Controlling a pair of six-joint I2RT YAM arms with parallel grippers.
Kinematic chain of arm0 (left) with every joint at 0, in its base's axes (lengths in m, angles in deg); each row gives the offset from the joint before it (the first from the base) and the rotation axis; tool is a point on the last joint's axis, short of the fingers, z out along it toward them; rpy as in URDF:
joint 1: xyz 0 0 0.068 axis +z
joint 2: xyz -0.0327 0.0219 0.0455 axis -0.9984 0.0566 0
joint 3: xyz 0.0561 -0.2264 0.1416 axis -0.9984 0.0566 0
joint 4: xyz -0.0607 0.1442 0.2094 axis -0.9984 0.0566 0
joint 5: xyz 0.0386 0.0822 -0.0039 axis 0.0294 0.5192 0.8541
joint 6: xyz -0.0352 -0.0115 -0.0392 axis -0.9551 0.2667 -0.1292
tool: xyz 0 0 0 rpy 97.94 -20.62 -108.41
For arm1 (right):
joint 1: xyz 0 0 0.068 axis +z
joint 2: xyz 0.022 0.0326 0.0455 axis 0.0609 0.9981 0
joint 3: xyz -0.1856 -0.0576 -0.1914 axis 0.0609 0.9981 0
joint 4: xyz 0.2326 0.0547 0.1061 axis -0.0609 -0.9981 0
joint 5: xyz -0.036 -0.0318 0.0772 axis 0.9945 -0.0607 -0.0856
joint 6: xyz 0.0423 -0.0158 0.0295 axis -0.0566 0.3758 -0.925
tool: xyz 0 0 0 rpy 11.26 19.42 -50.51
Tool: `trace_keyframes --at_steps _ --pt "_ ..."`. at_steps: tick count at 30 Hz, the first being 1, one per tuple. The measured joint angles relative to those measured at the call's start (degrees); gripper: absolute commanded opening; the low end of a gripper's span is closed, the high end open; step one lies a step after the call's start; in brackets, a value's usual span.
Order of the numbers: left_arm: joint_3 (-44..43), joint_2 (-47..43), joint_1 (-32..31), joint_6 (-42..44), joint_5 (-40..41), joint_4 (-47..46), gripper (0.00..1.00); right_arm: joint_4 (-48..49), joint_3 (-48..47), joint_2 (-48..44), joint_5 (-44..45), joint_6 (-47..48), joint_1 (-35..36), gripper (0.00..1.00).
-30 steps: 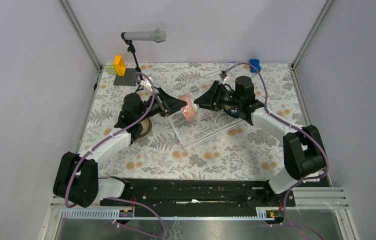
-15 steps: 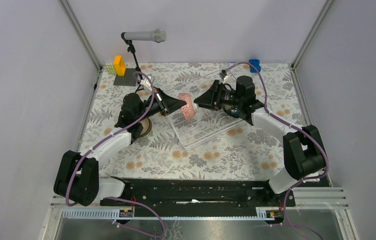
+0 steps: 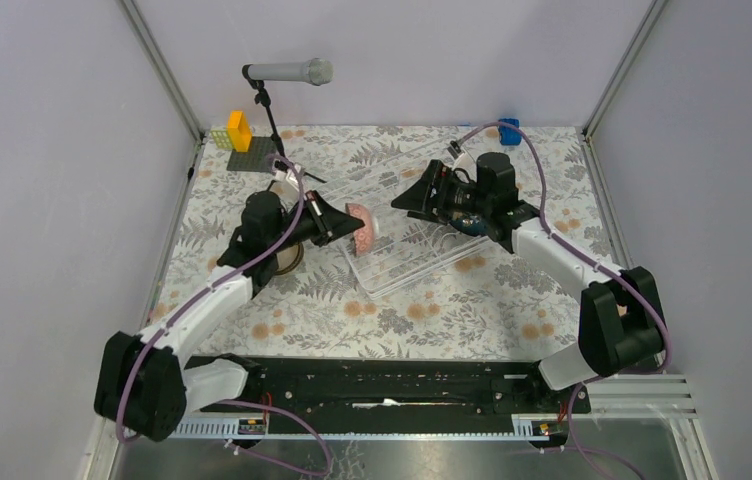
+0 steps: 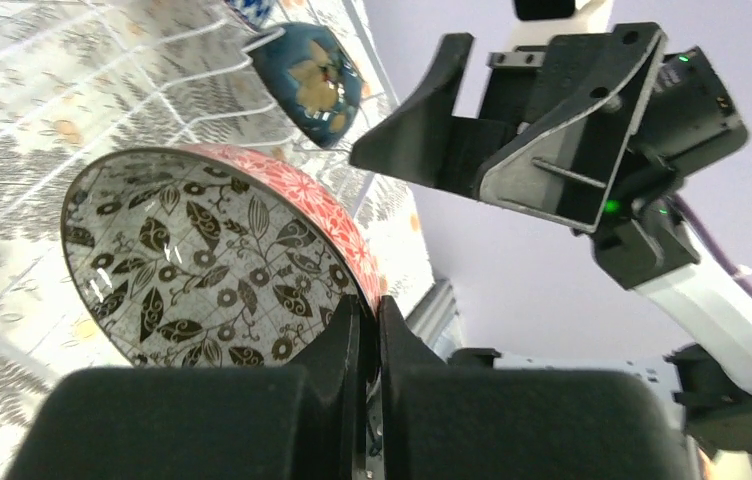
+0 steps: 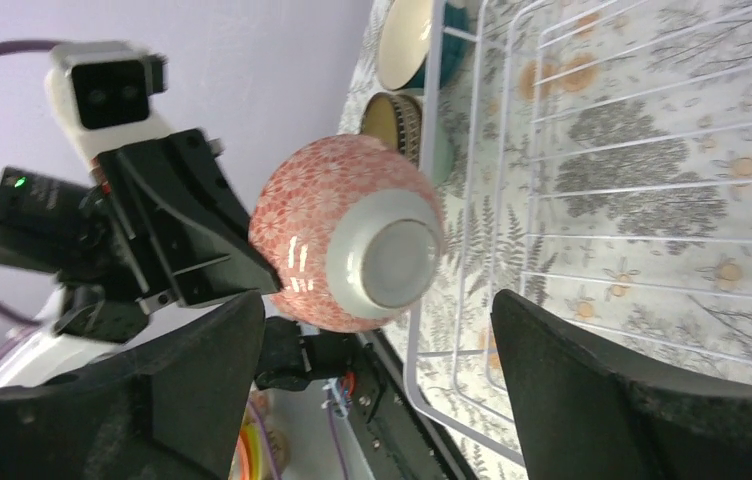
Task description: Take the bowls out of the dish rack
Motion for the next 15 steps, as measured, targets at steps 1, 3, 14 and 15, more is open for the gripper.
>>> trace_keyframes --at_steps 1,3,14,15 --pt "0.00 -1.40 0.00 1.33 0.90 2.25 0.00 -1.07 -0.04 -0.66 0.59 0.98 0.00 0.94" --pt "-0.07 -5.20 -0.02 4.48 3.89 8.13 0.00 -4.04 -0.26 -2.21 2.86 3.34 0.00 0.94" --pt "-4.92 -17.05 -0.02 16.04 21.92 33.07 0.00 -13.75 -0.85 -6.29 11.28 11.43 0.00 0.93" --pt "-5.53 -17.14 -0.02 16.46 24.28 34.95 0.00 -14.23 -0.85 -6.36 11.65 11.72 0.00 0.93"
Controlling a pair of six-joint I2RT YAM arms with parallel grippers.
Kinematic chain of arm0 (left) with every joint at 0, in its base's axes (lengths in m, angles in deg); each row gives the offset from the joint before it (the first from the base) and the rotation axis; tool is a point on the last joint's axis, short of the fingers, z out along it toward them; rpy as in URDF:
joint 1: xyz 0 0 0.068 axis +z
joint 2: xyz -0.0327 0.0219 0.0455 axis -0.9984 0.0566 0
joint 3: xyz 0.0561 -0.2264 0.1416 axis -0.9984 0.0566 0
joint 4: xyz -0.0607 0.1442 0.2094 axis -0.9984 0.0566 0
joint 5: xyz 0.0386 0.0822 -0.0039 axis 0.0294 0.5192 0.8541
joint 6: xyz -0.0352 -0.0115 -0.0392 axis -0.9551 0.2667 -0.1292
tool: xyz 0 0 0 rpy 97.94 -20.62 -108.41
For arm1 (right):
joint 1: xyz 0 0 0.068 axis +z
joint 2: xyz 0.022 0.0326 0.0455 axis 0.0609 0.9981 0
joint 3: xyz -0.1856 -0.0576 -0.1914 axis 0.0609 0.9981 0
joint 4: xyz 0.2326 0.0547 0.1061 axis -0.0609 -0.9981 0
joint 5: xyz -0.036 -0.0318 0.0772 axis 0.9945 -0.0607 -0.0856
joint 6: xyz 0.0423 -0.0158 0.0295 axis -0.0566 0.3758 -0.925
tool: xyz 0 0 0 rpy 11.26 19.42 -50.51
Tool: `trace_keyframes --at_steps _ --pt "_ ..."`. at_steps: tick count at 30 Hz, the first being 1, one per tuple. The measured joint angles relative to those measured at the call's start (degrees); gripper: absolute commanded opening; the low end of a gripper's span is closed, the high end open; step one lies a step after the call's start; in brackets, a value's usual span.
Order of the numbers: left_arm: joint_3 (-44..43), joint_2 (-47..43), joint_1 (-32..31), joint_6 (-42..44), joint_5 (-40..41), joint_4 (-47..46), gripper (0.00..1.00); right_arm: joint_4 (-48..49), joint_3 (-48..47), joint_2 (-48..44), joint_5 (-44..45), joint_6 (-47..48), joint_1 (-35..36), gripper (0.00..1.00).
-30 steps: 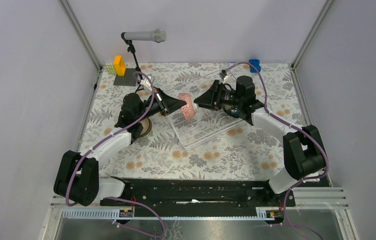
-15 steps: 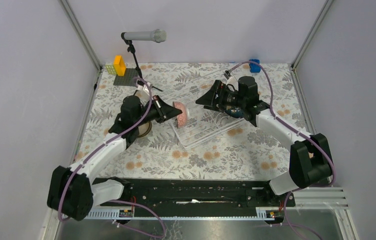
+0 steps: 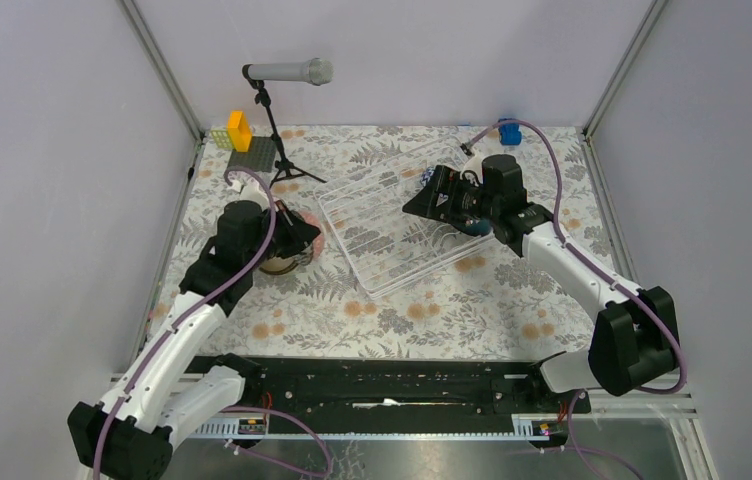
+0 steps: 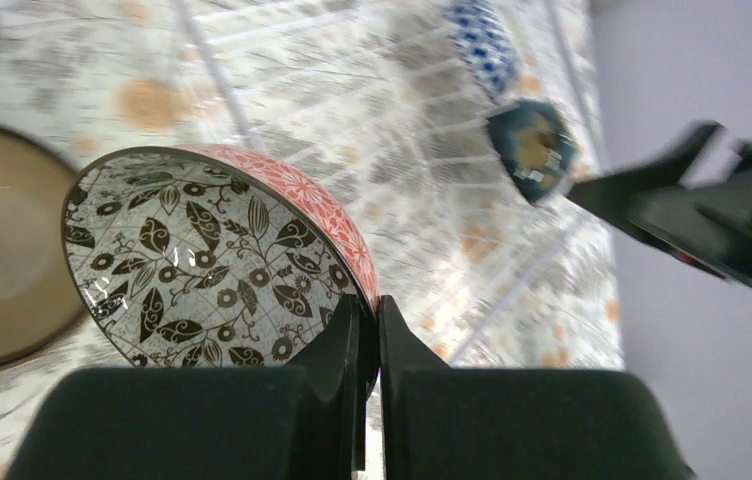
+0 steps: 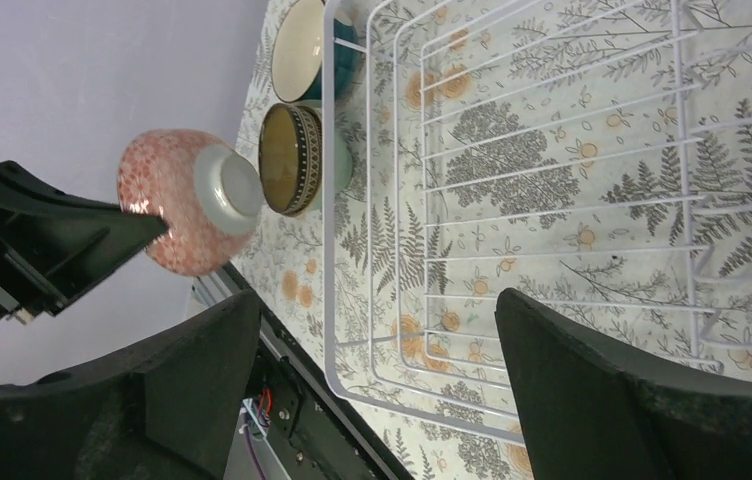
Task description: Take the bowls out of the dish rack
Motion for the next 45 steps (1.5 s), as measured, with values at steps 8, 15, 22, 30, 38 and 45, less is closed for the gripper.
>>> trace_keyframes --at_steps 8,15,22,30,38,45 --pt "-6.95 3.21 0.00 -1.29 22.84 16.11 0.00 -3.30 -0.17 -0.04 1.38 2.54 0.00 0.93" --pt "-8.09 4.20 0.07 -0.66 25.75 21.81 0.00 -5.92 -1.03 -0.04 2.58 4.87 0.00 0.93" --pt "-8.07 3.48 0.07 4.55 12.24 22.38 0.00 -9.16 -1.29 -0.13 5.18 7.80 0.00 0.93" --pt "-7.98 0.42 -0.46 5.57 -1.86 19.37 0.00 -11.52 -1.33 -1.44 4.98 9.55 0.00 0.90" --pt "-7.96 2.34 -10.84 7.34 -2.45 15.96 0.00 -15.61 -4.59 -2.64 2.08 11.72 0.33 0.80" --pt "-7.96 2.75 -25.22 13.84 6.78 15.34 0.00 -22.73 -14.51 0.63 3.87 16.41 8.37 0.71"
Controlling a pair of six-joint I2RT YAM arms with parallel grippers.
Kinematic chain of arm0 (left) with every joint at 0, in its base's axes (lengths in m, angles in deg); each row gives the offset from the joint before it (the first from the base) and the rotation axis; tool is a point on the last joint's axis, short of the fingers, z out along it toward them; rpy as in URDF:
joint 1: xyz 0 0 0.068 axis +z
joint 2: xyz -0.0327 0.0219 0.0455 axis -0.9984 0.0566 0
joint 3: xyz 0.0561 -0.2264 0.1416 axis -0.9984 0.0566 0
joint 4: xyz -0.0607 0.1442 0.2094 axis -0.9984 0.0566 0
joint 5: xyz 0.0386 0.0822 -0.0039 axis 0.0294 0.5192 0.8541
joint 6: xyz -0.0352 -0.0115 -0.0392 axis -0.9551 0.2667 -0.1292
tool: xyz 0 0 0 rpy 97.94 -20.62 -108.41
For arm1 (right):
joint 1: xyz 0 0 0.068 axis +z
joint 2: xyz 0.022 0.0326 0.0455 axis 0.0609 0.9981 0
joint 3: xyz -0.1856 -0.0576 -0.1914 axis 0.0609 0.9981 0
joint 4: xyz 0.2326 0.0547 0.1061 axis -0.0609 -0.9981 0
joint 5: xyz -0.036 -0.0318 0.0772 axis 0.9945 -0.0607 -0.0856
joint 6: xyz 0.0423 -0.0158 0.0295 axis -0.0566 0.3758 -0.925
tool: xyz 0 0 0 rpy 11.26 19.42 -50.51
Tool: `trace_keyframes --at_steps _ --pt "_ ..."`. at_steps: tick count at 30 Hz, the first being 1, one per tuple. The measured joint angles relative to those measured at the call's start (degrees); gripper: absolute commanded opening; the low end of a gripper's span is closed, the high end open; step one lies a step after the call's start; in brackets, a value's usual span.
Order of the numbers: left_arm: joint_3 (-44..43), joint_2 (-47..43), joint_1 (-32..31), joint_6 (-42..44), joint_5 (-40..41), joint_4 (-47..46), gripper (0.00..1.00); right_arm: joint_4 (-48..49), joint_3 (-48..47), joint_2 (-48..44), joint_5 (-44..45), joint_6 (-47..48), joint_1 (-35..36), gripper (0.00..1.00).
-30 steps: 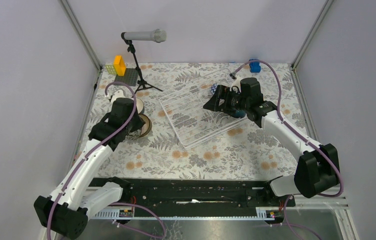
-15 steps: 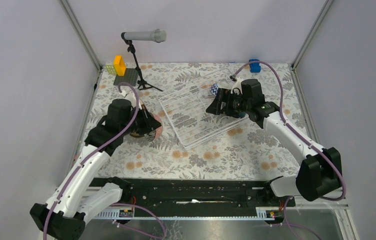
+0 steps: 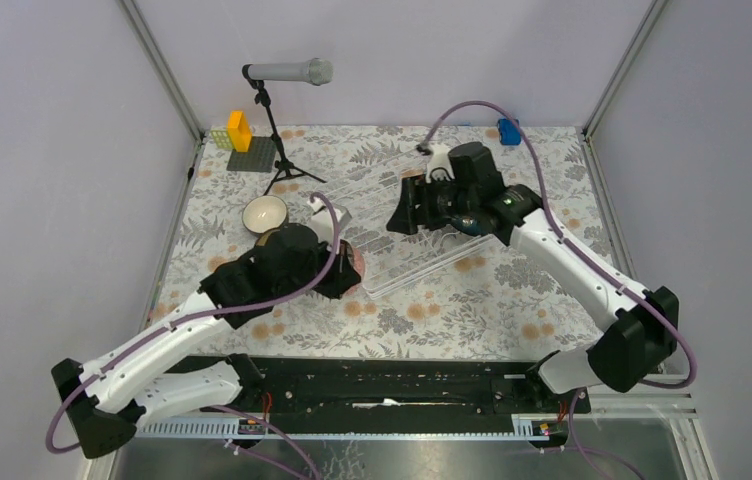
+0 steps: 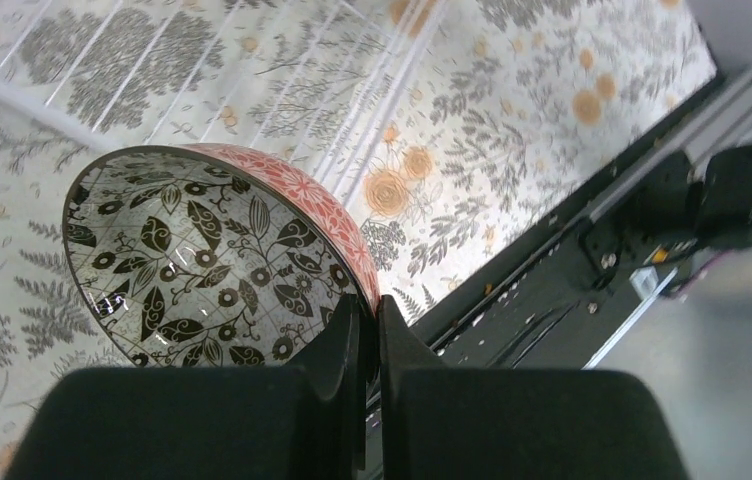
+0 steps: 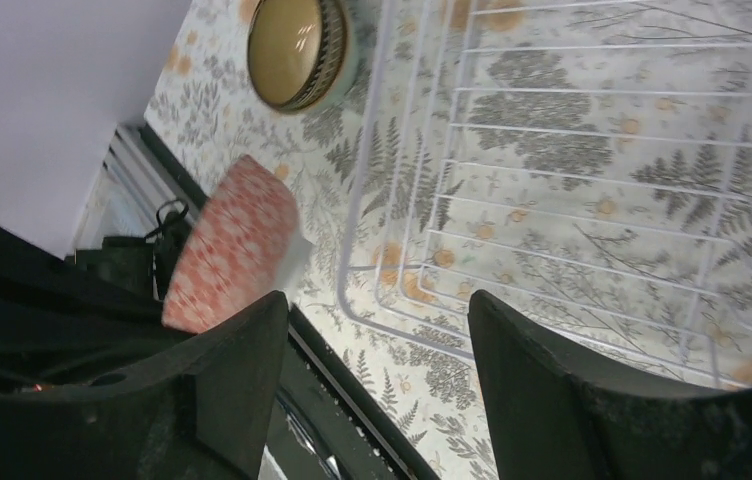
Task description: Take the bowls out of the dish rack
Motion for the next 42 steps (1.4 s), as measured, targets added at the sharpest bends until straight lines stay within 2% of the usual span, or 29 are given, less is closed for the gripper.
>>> trace_keyframes --at_steps 4,10,20,25,29,33,35,38,39,42 --pt "0.02 -0.22 -7.23 5.62 3.28 -0.28 0.00 -4.22 -4.92 2.71 2.34 3.15 5.75 0.68" --pt "0.24 0.33 -15.76 13.20 4.66 -0.13 0.00 -9.64 -8.55 5.11 3.43 6.51 7.98 0.64" --pt "-0.63 7.19 -20.04 18.56 5.68 0.74 0.00 -15.17 -11.91 7.61 4.28 9.27 11.10 0.64" --pt "-1.92 7.58 -20.90 19.78 6.64 1.16 0.00 -17.27 -13.25 9.35 5.27 10.58 13.00 0.62" --pt "-3.26 7.65 -21.29 20.48 6.95 1.03 0.00 -19.21 -13.66 11.23 6.36 11.43 14.51 0.52" --pt "-3.63 8.20 -21.51 20.76 7.08 1.05 0.01 -20.46 -14.03 12.33 6.86 11.82 15.47 0.26" --pt "-3.76 8.72 -21.62 20.94 7.10 1.01 0.06 -21.07 -14.71 12.59 7.32 12.09 16.04 0.15" --pt "-4.33 9.11 -21.77 21.07 7.50 0.50 0.26 -21.49 -15.30 12.94 10.14 12.09 16.59 0.00" --pt "-4.68 9.14 -21.81 21.05 7.82 0.11 0.34 -21.81 -15.32 13.05 11.02 12.33 16.63 0.00" --pt "-5.49 9.05 -21.81 21.00 8.61 -0.55 0.49 -22.69 -15.32 13.11 13.81 12.24 16.61 0.00"
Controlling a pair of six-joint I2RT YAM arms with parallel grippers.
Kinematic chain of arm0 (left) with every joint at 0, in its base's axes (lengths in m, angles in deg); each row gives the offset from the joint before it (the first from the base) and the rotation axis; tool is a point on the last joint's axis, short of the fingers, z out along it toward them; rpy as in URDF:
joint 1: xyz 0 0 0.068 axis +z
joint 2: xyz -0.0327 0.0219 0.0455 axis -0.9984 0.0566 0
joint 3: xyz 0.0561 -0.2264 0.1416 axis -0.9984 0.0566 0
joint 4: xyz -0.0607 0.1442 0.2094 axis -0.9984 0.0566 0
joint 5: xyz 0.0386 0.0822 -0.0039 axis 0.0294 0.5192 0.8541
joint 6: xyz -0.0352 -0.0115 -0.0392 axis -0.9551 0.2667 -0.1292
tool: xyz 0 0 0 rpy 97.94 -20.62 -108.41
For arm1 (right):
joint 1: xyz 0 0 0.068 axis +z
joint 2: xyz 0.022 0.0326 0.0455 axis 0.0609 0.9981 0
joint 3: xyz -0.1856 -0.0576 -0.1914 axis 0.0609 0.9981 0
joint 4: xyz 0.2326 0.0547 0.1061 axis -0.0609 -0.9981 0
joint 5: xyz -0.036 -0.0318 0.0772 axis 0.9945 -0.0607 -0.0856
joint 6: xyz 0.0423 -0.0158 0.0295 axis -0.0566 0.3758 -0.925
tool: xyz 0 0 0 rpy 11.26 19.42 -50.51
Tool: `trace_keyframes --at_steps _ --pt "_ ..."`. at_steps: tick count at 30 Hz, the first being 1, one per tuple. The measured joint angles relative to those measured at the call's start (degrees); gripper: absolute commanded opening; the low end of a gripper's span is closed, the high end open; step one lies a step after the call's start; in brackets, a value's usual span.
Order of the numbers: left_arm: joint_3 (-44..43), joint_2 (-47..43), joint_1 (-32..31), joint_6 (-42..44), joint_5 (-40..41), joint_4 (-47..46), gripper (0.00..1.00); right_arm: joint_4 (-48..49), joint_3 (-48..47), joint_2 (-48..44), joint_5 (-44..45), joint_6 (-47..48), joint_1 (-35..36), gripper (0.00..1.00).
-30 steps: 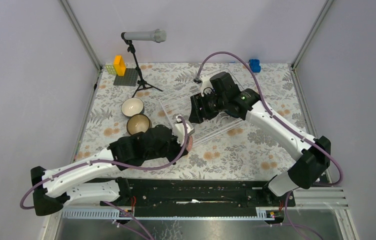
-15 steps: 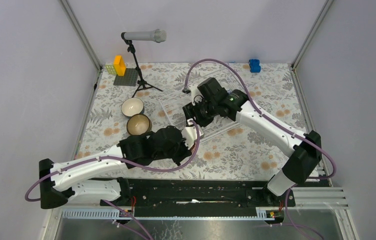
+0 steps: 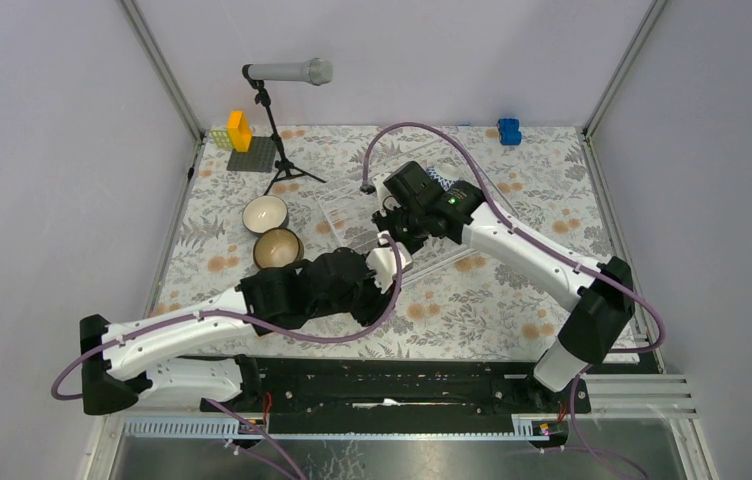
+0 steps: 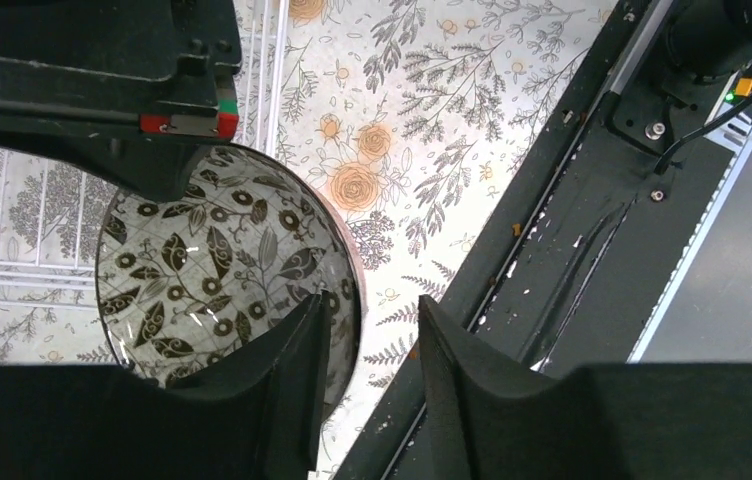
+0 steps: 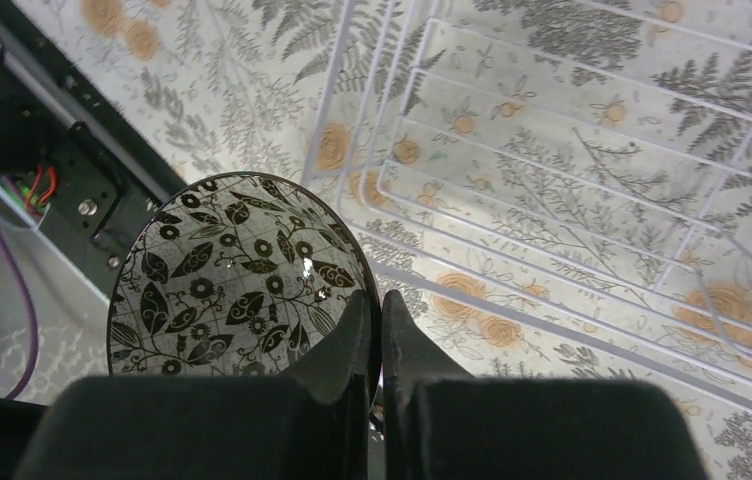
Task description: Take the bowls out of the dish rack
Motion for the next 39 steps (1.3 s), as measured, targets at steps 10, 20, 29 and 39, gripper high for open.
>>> trace_keyframes --at_steps 10,20,29,39 --pt "1.55 -8.83 0.00 -3.80 4.52 -4.17 0.99 4.26 4.31 -6.36 13.27 -4.09 -0.20 0.00" --pt "3.06 -14.45 0.00 -19.37 22.99 -5.14 0.99 10.67 16.13 -21.16 27.93 -14.36 -13.05 0.00" --pt "4.50 -12.63 6.95 -27.54 26.08 -3.82 0.99 9.79 29.94 -34.40 39.19 -21.70 -27.12 0.00" --pt "11.13 -7.32 20.20 -32.76 14.56 -6.21 0.99 9.40 45.00 -43.50 46.93 -33.09 -37.59 0.00"
